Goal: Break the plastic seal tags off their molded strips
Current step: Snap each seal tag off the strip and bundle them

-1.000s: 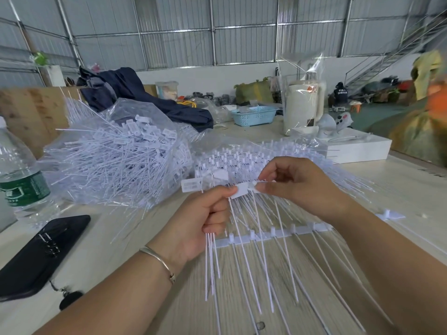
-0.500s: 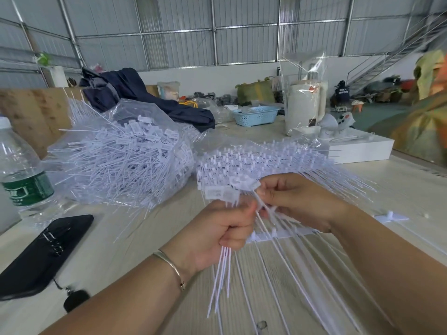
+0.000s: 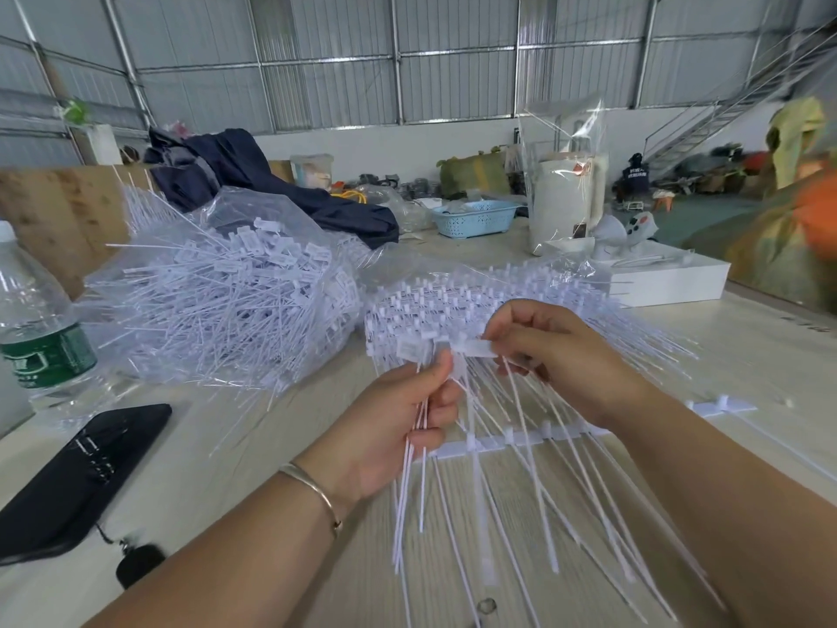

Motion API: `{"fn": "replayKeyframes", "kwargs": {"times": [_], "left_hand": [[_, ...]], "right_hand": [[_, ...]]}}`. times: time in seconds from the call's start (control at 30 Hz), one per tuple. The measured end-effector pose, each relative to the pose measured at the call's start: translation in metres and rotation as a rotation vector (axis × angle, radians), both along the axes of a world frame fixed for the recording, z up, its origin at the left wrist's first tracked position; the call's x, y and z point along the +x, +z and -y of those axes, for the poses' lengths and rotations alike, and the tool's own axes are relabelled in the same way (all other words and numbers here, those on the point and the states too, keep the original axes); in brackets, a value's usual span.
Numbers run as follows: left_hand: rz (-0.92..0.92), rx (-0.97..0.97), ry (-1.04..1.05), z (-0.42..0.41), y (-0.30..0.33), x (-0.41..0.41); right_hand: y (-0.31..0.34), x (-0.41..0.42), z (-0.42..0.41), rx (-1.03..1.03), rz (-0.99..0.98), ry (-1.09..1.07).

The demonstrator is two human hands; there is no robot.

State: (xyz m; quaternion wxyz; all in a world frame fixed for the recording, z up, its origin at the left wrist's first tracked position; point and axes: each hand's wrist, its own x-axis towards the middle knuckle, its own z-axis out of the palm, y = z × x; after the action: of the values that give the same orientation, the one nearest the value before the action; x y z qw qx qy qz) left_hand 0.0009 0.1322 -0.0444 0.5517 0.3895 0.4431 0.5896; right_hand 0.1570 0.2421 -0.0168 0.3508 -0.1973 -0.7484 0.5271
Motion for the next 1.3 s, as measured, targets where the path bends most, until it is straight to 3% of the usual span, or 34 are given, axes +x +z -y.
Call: {"fn": "replayKeyframes", "kwargs": {"times": [0.13, 0.27, 0.5, 0.73, 0.9, 0.97, 1.13, 1.3], "left_hand": [[0.012, -0.055, 0.135, 0.0, -0.002, -0.001], [0.069, -0.043, 0.116, 0.001, 0.003, -0.001], [-0.053, 0.0, 0.086, 0.004, 0.004, 0.001], [-0.086, -0.064, 0.141, 0.001, 0.001, 0.0], [-0.137, -0.037, 0.211, 0.002, 0.0, -0.004], [-0.126, -0.026, 0.234, 0.003, 0.002, -0.005], [-0.029, 0.002, 0.149, 0.005, 0.006, -0.004], [0.105, 0.044, 0.09, 0.004, 0.004, -0.005]], "right_hand": [[0.0, 0.0, 0.0, -0.027, 0.02, -0.017], [-0.003, -0.001, 0.002, 0.036, 0.005, 0.033], [-0.008, -0.005, 0.006, 0.435, 0.243, 0.011], [-0.004, -0.006, 0.008, 0.436, 0.132, -0.006], [-0.004, -0.006, 0.006, 0.648, 0.129, -0.18], [-0.004, -0.005, 0.004, 0.602, 0.136, -0.221], [-0.004, -0.003, 0.005, 0.2, 0.164, -0.037], [-0.002, -0.001, 0.001, 0.135, 0.083, -0.044]]}}
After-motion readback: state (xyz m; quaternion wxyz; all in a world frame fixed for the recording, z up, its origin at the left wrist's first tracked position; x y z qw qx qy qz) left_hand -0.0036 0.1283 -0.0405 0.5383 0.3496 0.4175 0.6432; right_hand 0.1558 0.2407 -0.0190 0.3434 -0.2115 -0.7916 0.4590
